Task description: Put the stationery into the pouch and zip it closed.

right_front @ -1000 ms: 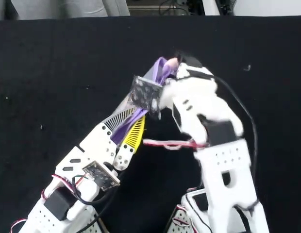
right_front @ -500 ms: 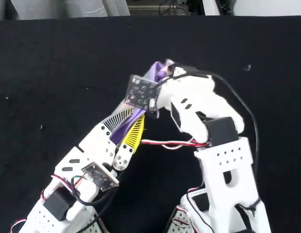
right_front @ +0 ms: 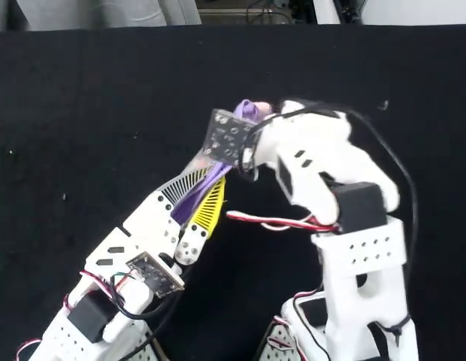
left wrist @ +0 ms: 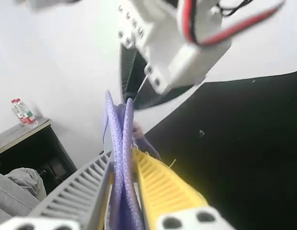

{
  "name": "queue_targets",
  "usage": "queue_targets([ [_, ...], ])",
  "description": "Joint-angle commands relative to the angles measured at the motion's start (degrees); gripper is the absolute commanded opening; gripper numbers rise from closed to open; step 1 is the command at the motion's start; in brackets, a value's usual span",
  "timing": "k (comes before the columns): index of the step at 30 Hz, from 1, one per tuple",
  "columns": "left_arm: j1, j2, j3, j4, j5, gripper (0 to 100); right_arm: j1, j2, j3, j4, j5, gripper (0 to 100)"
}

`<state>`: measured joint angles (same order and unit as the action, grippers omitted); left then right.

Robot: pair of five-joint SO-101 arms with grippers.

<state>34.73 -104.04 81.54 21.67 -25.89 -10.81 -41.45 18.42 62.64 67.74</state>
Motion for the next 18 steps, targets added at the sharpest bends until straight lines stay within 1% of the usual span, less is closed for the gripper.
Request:
queue_targets([
  [1, 0.4, -0.5, -1.9, -1.9, -0.7, 3, 4.3, -0.2, -4.2, 1.4, 0.6, 1.1],
  [7, 0.7, -0.5, -2.3, -1.9, -0.5, 3, 7.8, -2.2, -3.3, 4.6, -0.4, 1.9],
  [9, 1.0, -0.5, -2.3, -2.1, -0.5, 3, 8.6, -3.8, -2.6, 5.1, -3.6, 6.4],
  [11, 1.0, -0.5, -2.4, -2.5, -0.5, 3, 9.1, -6.4, -2.5, 5.4, -7.6, 13.8],
  [14, 1.0, -0.5, -4.3, -2.5, -0.5, 3, 8.5, -11.8, -1.7, 7.0, -7.1, 23.0],
  [18, 1.0, -0.5, -7.6, -2.5, -0.6, 3, 4.7, -19.9, 2.5, 8.8, -6.2, 24.3],
])
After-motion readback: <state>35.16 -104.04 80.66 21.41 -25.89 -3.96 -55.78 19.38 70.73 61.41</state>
